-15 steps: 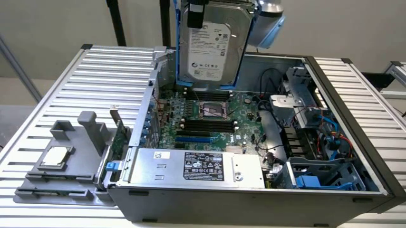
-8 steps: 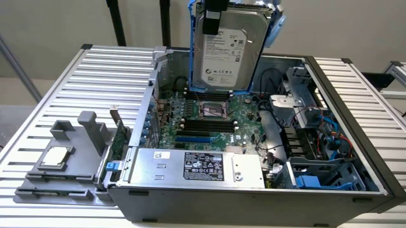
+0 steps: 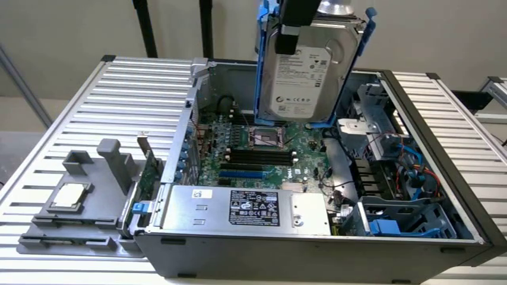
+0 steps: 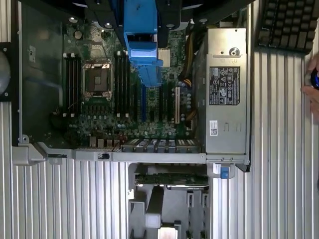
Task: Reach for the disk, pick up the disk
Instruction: 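Pick up the disk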
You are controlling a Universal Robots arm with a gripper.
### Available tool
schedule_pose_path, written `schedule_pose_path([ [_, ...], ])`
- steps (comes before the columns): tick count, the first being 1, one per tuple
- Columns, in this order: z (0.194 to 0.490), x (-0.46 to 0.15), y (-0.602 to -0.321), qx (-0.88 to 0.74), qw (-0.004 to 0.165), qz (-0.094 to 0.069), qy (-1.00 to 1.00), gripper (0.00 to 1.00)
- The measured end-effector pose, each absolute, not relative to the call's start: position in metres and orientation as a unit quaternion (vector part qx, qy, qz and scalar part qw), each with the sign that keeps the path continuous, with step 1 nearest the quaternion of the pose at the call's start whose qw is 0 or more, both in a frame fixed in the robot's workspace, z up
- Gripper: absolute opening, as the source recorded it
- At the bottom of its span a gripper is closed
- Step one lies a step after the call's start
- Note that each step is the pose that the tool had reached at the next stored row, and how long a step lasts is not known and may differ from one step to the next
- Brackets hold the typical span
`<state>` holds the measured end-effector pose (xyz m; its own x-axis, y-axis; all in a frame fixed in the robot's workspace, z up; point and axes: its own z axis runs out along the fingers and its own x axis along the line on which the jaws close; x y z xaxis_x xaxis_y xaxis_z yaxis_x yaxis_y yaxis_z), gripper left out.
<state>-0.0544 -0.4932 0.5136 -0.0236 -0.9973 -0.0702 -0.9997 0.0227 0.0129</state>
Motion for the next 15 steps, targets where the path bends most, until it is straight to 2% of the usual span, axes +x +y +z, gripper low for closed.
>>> schedule_pose_path([
  [15, 0.508, 0.01, -0.517, -0.698, 0.021, 0.029, 0.715, 0.33],
])
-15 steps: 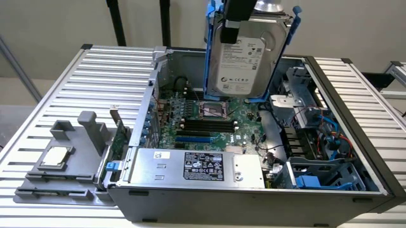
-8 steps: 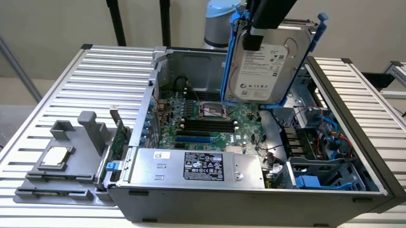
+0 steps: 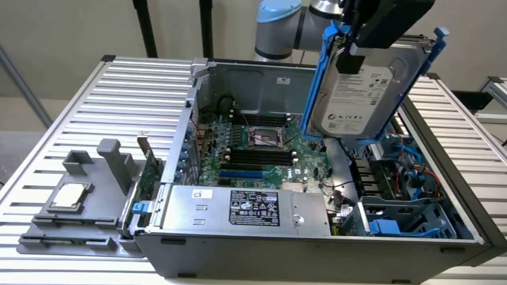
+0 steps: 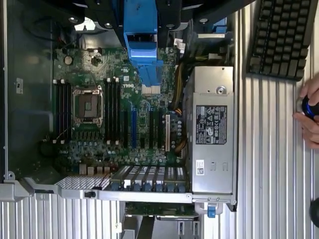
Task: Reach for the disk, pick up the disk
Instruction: 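Pick up the disk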
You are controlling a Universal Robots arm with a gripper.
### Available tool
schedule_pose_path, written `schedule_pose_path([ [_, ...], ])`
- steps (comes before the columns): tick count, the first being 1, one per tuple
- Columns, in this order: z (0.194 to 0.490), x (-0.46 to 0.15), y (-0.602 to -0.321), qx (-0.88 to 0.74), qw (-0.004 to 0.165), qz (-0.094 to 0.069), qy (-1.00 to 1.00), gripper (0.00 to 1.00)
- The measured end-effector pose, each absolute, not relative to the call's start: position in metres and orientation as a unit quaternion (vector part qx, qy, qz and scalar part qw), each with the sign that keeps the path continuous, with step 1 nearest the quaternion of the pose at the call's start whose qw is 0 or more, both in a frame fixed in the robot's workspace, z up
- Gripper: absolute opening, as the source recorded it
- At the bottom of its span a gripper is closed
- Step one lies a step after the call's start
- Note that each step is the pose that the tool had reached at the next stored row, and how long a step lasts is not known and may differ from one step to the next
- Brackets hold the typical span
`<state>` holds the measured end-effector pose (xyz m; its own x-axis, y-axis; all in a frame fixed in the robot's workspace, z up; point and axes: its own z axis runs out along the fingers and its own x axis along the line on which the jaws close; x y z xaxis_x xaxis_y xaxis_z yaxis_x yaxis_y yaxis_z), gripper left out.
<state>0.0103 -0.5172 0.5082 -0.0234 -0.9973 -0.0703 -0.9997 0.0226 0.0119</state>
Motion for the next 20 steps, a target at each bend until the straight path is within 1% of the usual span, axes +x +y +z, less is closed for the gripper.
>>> schedule_pose_path([
  [12, 0.505, 0.061, -0.537, -0.698, 0.021, 0.029, 0.715, 0.33],
  [20, 0.505, 0.088, -0.555, -0.698, 0.021, 0.029, 0.715, 0.33],
])
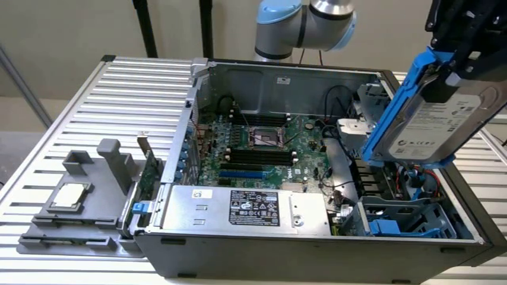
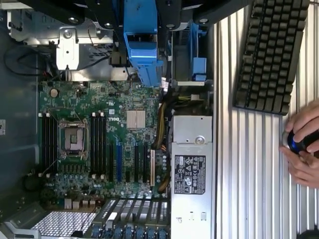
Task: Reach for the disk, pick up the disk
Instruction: 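Pick up the disk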
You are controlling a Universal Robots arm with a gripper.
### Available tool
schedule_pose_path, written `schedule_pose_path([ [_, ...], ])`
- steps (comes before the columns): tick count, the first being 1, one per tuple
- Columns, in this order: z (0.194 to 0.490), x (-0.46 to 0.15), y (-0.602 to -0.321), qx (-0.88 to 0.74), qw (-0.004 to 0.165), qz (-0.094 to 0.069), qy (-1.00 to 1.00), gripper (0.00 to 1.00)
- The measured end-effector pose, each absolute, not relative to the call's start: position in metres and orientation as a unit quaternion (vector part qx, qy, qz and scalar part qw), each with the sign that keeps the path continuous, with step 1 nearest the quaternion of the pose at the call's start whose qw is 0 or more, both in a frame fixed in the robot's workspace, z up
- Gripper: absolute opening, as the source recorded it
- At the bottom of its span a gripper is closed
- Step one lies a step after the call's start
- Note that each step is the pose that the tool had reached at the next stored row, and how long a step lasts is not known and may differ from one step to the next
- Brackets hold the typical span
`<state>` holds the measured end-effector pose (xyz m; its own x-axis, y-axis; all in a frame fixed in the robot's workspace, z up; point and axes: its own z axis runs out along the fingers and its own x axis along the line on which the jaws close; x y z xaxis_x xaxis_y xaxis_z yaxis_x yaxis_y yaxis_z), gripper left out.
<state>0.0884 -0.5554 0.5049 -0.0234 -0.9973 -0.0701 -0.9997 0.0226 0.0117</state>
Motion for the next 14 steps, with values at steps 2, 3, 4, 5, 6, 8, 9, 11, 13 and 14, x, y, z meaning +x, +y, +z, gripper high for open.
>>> schedule_pose_path([
  [2, 0.505, 0.094, -0.561, -0.698, 0.021, 0.029, 0.715, 0.33],
  [3, 0.505, 0.097, -0.564, -0.698, 0.021, 0.029, 0.715, 0.33],
  [4, 0.504, 0.099, -0.567, -0.698, 0.021, 0.029, 0.715, 0.33],
  [5, 0.504, 0.1, -0.571, -0.698, 0.021, 0.029, 0.715, 0.33],
  [6, 0.504, 0.102, -0.574, -0.698, 0.021, 0.029, 0.715, 0.33],
  [8, 0.504, 0.105, -0.578, -0.698, 0.02, 0.028, 0.715, 0.33],
  [9, 0.503, 0.105, -0.579, -0.698, 0.02, 0.027, 0.715, 0.33],
  [11, 0.502, 0.106, -0.58, -0.699, 0.018, 0.026, 0.715, 0.33],
  [13, 0.501, 0.106, -0.58, -0.699, 0.017, 0.026, 0.714, 0.33],
  [14, 0.5, 0.106, -0.58, -0.699, 0.016, 0.026, 0.714, 0.33],
])
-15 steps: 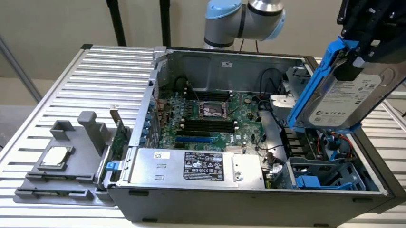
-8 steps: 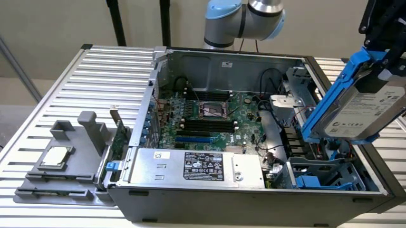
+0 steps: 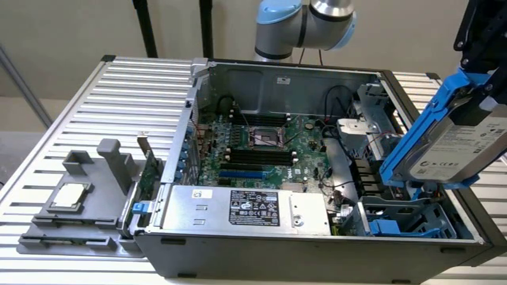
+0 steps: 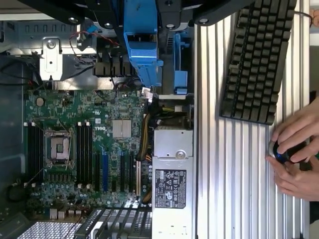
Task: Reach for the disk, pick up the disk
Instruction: 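Pick up the disk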
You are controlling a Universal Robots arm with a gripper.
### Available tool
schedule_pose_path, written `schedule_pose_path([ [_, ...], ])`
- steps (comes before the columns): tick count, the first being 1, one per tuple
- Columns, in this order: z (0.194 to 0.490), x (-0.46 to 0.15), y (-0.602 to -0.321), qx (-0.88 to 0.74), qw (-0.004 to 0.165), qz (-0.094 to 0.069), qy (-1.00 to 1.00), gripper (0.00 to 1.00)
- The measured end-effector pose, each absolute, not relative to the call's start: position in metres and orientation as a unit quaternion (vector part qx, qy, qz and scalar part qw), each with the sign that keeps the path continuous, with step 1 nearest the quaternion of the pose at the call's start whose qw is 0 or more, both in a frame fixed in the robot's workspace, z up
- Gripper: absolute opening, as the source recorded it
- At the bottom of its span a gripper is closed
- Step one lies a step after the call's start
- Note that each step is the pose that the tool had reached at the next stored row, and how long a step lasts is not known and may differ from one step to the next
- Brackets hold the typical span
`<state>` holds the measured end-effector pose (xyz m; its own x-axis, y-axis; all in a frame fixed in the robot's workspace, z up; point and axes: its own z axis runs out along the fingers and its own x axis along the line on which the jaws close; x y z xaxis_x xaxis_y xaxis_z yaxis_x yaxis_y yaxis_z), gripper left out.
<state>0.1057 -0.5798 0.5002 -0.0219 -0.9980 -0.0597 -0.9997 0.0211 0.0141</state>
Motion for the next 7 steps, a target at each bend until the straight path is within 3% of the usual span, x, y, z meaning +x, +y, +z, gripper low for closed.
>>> schedule_pose_path([
  [7, 0.5001, 0.1057, -0.5802, -0.699, 0.016, 0.026, 0.714, 0.33],
])
